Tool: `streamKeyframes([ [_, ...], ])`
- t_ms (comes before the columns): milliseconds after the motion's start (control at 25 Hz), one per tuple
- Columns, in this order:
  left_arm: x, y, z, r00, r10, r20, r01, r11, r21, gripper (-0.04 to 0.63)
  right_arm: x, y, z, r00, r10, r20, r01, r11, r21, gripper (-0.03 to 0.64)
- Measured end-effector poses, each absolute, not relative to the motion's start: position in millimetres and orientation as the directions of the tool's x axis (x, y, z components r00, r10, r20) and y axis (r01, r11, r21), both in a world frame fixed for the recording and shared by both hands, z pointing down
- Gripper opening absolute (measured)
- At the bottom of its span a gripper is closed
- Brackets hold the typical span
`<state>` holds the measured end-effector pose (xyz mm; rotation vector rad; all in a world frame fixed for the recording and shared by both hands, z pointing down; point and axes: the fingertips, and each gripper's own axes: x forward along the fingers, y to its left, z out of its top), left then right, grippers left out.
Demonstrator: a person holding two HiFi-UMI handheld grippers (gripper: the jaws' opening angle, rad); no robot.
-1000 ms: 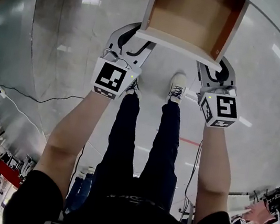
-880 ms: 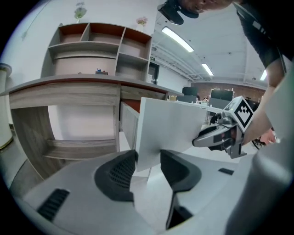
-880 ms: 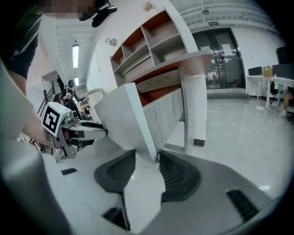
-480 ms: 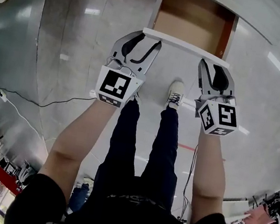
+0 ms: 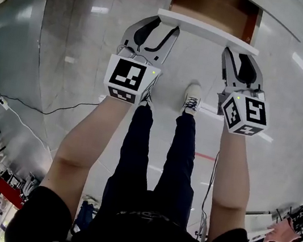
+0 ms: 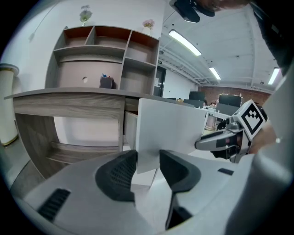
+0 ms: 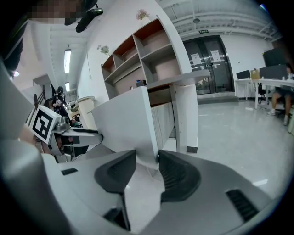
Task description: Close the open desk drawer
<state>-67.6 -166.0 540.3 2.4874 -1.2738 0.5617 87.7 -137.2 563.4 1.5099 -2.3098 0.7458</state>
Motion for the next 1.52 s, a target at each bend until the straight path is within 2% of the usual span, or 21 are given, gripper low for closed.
streamKeyframes([
  [680, -60, -230, 544, 0.475, -0.732, 0.489, -0.856, -0.513, 0.065, 0.170, 96, -200, 567, -0.355, -0.796, 0.490, -0.929, 0.241, -0.282, 0.172],
  [1040, -59, -262, 549, 0.396, -0.775, 0.493, -0.907, -0.413, 0.080, 0.169, 99, -232, 574, -0.271, -0.822, 0.502, -0.938, 0.108, -0.329, 0.173],
  [1520, -57, -276, 547, 0.381, -0.786, 0.487, -0.918, -0.385, 0.097, 0.163, 107, -246, 585, -0.252, -0.801, 0.543, -0.913, 0.010, -0.408, 0.179],
])
